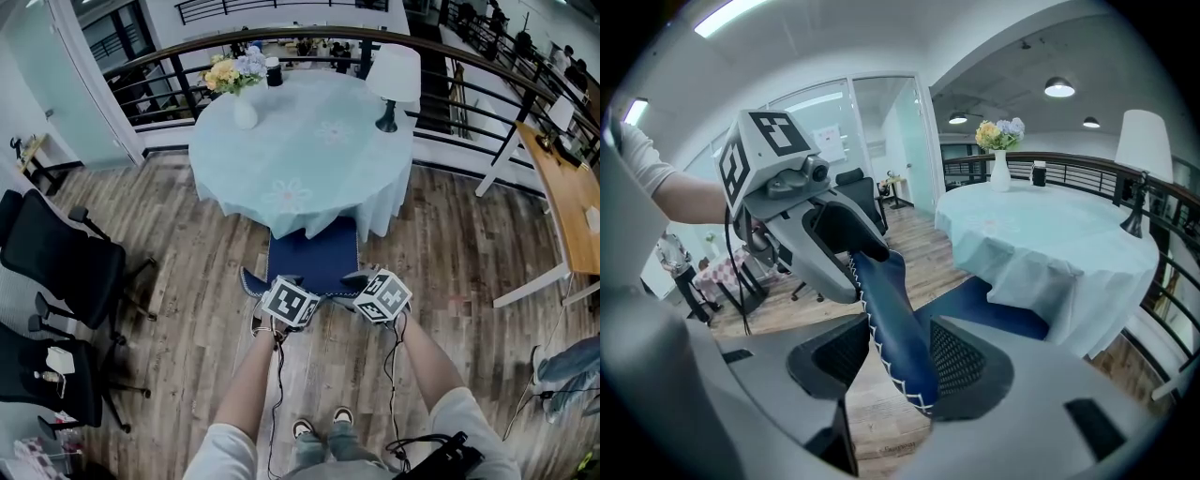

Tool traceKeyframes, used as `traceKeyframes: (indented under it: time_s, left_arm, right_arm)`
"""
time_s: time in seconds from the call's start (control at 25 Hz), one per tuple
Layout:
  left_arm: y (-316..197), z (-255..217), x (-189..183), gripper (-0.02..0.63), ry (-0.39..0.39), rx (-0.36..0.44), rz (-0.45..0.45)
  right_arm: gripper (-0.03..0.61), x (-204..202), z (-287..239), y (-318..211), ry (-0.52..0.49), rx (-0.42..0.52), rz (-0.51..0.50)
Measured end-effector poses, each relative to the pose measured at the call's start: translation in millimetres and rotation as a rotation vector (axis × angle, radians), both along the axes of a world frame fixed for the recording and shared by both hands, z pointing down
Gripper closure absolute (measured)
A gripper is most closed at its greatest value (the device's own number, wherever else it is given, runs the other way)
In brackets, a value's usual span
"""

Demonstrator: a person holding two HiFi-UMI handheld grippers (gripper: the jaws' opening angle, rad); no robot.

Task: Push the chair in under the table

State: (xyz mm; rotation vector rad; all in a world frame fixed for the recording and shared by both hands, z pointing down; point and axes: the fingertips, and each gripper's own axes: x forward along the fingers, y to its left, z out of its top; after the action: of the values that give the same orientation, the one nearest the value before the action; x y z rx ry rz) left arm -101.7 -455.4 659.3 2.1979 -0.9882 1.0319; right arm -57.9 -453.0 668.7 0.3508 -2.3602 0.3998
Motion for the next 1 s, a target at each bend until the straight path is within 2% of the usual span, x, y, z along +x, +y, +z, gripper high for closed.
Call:
traceKeyframes:
  time_s: [0.6,0.8,0.92,1.0]
  left_arm:
    - [2,2,-2,0.33,0.003,0.0,-0.006]
    - [2,2,-3,0.33,0.004,0.05,-0.014]
    - [4,2,-7,0.33,-0.006,0.059,-0.059]
    - [11,-5,-8,0.33,-0.005,0.087,-0.106]
  right_arm:
    - [0.373,-2,1,1,-0.013,0.024,0.022]
    - [0.371,-3,1,3,-0.015,0.036,0.065]
    - [0.367,-4,-3,4,-0.028,0.045,0.11]
    - [0.365,-6,-12,11,-0.077,0.03,0.147]
